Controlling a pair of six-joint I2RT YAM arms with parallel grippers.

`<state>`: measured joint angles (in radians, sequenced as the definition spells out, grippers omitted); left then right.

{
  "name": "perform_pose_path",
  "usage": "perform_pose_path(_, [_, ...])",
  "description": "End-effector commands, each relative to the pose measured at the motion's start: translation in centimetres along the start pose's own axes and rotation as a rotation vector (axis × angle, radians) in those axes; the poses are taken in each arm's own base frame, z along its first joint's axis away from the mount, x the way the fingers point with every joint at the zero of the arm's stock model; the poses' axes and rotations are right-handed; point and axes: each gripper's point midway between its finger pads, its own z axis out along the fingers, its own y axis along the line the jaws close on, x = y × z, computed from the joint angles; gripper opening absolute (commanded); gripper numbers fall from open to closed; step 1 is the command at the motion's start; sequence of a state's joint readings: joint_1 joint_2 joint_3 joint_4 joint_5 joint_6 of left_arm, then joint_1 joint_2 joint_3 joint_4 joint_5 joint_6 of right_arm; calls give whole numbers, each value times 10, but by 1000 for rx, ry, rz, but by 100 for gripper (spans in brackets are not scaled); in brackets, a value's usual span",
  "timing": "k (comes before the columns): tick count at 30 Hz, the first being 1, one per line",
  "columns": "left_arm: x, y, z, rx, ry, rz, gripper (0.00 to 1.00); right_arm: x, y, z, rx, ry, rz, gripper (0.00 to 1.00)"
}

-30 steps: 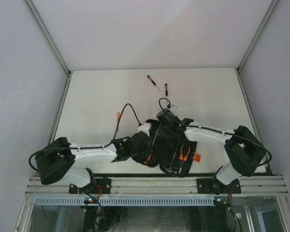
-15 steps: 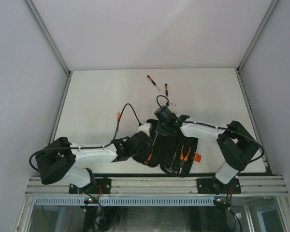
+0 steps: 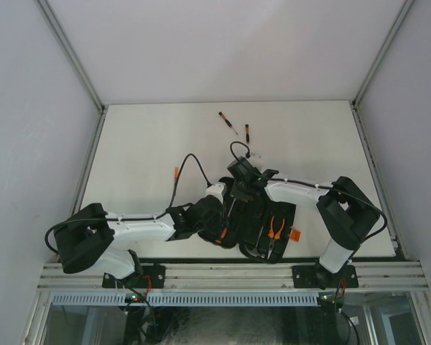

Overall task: Sort the tools into containers
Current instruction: Adjust the screwdriver in the storage box.

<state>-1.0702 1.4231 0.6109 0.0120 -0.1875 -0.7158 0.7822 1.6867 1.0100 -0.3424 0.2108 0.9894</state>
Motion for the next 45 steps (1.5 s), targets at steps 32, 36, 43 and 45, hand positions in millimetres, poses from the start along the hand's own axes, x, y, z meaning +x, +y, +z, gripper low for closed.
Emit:
perform_pose_path(32, [40,19,3,-61,156,21,0,-13,-4,7,73,-23,-28,4])
perform_pose_path(36, [39,16,4,-52,162,23,0,-6,-13,10,114,18,-47,1])
perform_pose_path(43, [39,13,6,-45,171,24,0,-16,-11,-5,96,-26,-66,2])
perform_pose_path(45, [39,14,5,-49,173,25,0,-24,-5,-13,68,-57,-65,5])
